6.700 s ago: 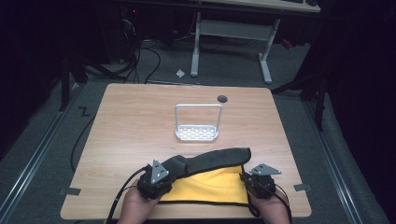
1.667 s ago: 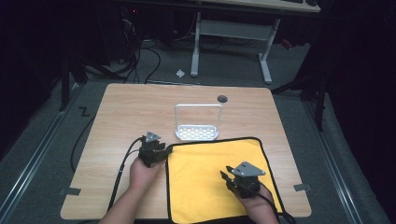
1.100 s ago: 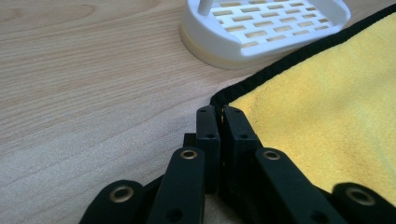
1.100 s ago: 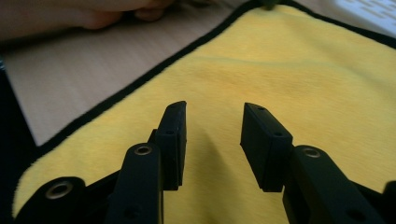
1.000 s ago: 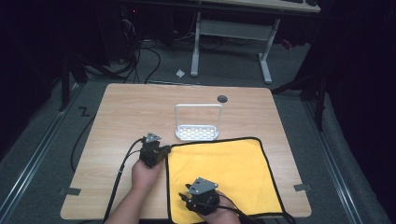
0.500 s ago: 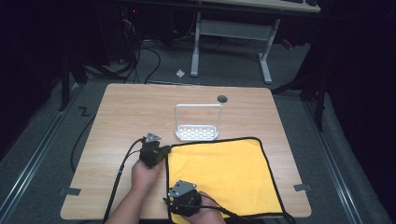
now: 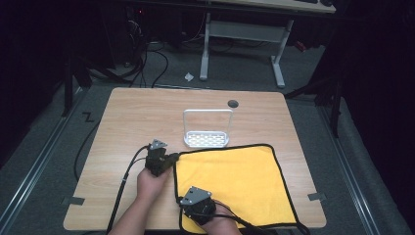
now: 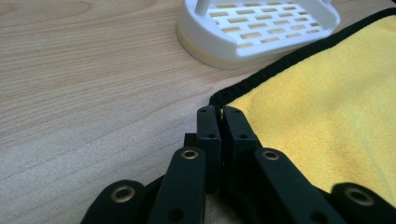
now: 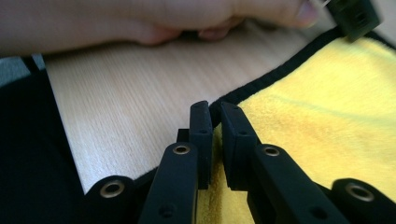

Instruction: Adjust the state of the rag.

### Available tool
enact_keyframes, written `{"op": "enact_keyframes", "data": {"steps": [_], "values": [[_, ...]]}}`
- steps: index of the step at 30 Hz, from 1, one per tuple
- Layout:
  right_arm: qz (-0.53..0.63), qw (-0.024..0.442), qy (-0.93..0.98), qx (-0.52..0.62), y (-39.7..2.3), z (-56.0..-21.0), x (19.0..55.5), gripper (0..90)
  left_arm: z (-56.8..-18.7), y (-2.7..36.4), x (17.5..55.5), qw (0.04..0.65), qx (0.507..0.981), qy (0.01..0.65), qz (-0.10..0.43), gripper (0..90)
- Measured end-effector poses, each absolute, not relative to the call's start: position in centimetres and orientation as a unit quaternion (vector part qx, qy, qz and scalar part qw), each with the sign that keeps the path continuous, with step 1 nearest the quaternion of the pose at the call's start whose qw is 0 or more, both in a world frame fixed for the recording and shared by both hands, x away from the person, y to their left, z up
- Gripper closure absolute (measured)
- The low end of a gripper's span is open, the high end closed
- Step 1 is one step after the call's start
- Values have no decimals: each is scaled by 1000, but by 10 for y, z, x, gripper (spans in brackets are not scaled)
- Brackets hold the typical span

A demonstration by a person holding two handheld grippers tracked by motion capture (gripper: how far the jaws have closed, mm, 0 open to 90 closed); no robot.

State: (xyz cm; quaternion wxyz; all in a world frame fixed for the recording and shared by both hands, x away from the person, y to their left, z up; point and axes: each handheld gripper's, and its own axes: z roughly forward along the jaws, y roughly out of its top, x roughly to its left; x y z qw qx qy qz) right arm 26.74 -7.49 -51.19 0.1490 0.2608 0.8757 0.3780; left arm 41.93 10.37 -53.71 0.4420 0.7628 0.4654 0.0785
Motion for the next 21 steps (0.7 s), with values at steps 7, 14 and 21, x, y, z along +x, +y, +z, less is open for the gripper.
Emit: {"op": "enact_keyframes", "data": {"steps": [7, 14, 21], "values": [[399, 171, 863, 258, -81, -495, 263, 846, -535, 112, 421, 471, 741, 475, 64, 865], [415, 177, 857, 250, -73, -485, 263, 846, -526, 121, 419, 504, 708, 492, 61, 866], [426, 173, 857, 233, -52, -481, 262, 846, -522, 144, 413, 503, 700, 501, 74, 867]]}}
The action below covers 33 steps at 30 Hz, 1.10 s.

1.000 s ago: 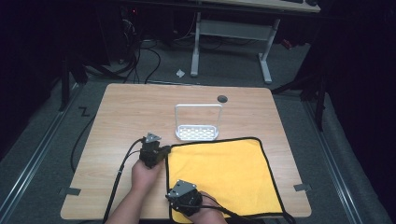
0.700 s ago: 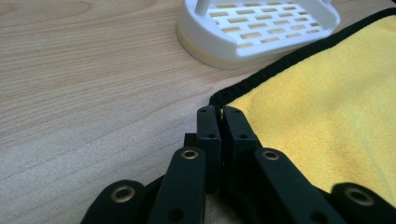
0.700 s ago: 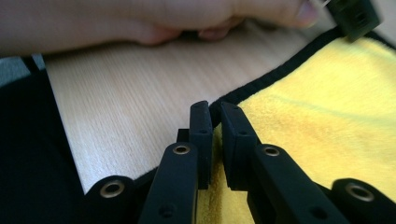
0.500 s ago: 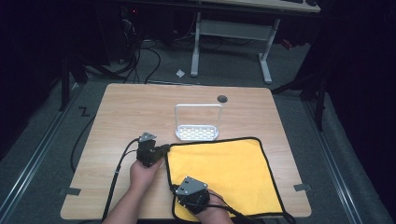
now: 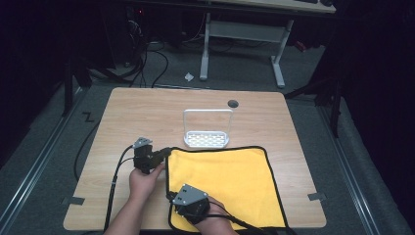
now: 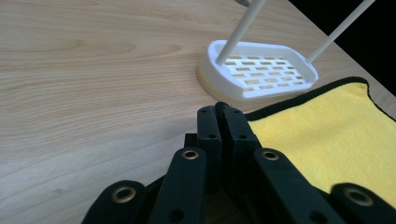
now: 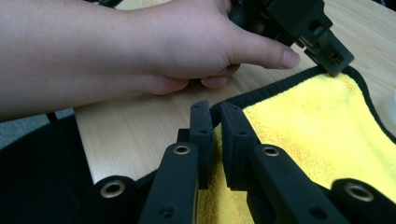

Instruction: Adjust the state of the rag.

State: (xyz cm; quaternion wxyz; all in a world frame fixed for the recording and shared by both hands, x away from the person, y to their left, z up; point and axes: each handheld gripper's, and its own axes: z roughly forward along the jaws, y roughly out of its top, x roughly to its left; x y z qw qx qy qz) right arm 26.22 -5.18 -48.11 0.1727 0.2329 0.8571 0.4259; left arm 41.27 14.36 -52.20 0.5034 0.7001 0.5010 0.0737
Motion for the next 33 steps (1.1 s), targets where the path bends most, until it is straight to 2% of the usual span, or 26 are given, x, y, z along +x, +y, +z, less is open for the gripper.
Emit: {"op": "enact_keyframes", "data": {"steps": [13, 18, 24, 33], "values": [[446, 149, 863, 183, 15, -476, 259, 845, -503, 221, 388, 505, 667, 536, 113, 868], [448, 148, 866, 168, 27, -474, 258, 845, -499, 235, 384, 504, 661, 543, 121, 869], [452, 162, 858, 182, 11, -468, 259, 845, -498, 208, 392, 507, 666, 534, 118, 868], [448, 194, 842, 229, -55, -460, 257, 844, -494, 144, 400, 509, 680, 515, 117, 868]]}}
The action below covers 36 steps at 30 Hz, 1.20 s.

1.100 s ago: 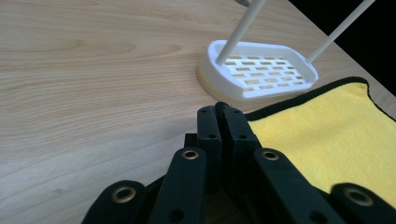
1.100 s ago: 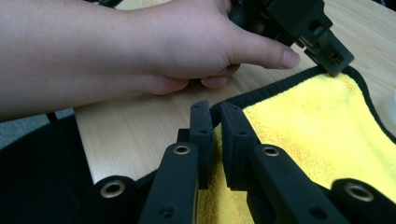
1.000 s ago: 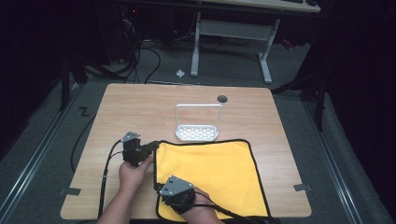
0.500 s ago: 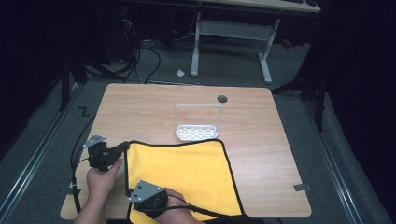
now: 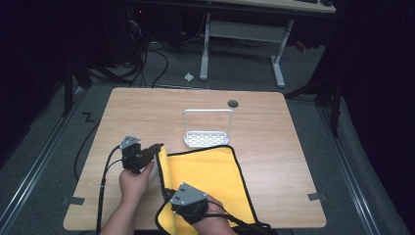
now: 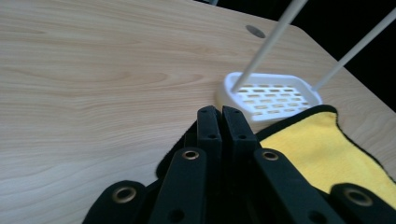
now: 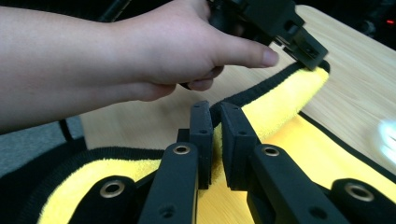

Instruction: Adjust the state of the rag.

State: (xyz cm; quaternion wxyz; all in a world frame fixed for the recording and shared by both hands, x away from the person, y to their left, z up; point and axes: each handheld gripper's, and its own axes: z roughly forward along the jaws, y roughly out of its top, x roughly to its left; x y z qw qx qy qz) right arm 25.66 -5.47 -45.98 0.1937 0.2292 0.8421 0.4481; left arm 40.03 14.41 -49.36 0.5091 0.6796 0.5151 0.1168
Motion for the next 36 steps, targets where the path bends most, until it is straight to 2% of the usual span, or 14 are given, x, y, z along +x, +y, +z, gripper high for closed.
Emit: {"op": "enact_keyframes", "data": {"steps": [7, 17, 36], "values": [[440, 214, 831, 266, -106, -463, 253, 844, -489, 95, 406, 511, 693, 495, 118, 868], [426, 225, 821, 308, -155, -475, 254, 844, -488, 43, 417, 499, 718, 470, 117, 867], [392, 236, 811, 365, -224, -489, 252, 843, -493, -16, 423, 500, 734, 450, 93, 865]]}}
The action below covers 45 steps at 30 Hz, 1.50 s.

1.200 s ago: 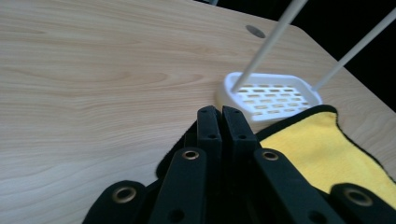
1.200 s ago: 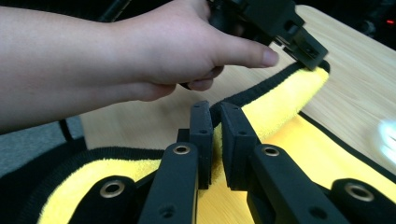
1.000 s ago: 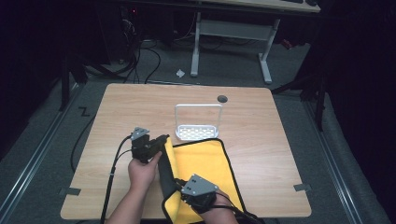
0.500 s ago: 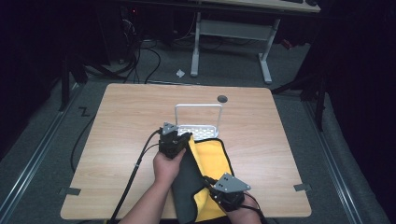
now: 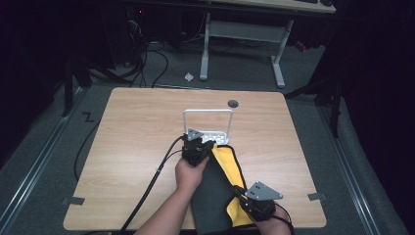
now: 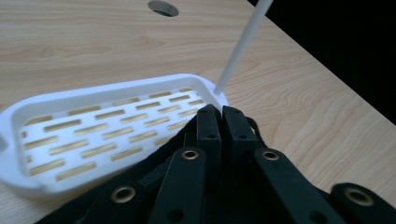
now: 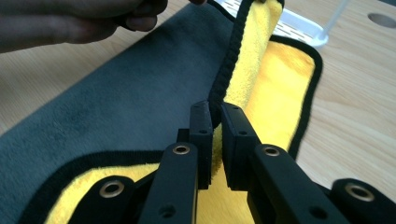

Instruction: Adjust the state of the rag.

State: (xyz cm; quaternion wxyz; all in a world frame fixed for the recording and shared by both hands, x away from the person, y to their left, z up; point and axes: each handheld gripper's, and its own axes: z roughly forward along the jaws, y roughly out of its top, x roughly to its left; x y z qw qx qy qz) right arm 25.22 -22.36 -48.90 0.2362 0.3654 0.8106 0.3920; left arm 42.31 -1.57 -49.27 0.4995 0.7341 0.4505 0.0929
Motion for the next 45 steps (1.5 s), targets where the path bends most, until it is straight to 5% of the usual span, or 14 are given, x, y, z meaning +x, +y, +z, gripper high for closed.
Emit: {"op": "enact_keyframes", "data": {"steps": [12, 18, 28, 34, 45], "values": [[360, 241, 805, 405, -248, -502, 251, 814, -503, -38, 427, 485, 749, 442, 87, 841], [354, 246, 793, 430, -259, -506, 253, 726, -500, -34, 423, 505, 738, 439, 88, 611], [357, 259, 792, 421, -256, -502, 253, 730, -494, -20, 415, 529, 727, 432, 75, 487], [359, 256, 794, 420, -254, -502, 255, 751, -500, -4, 399, 511, 743, 424, 81, 532], [362, 241, 796, 421, -253, -500, 275, 839, -522, 36, 350, 460, 785, 412, 51, 826]]}}
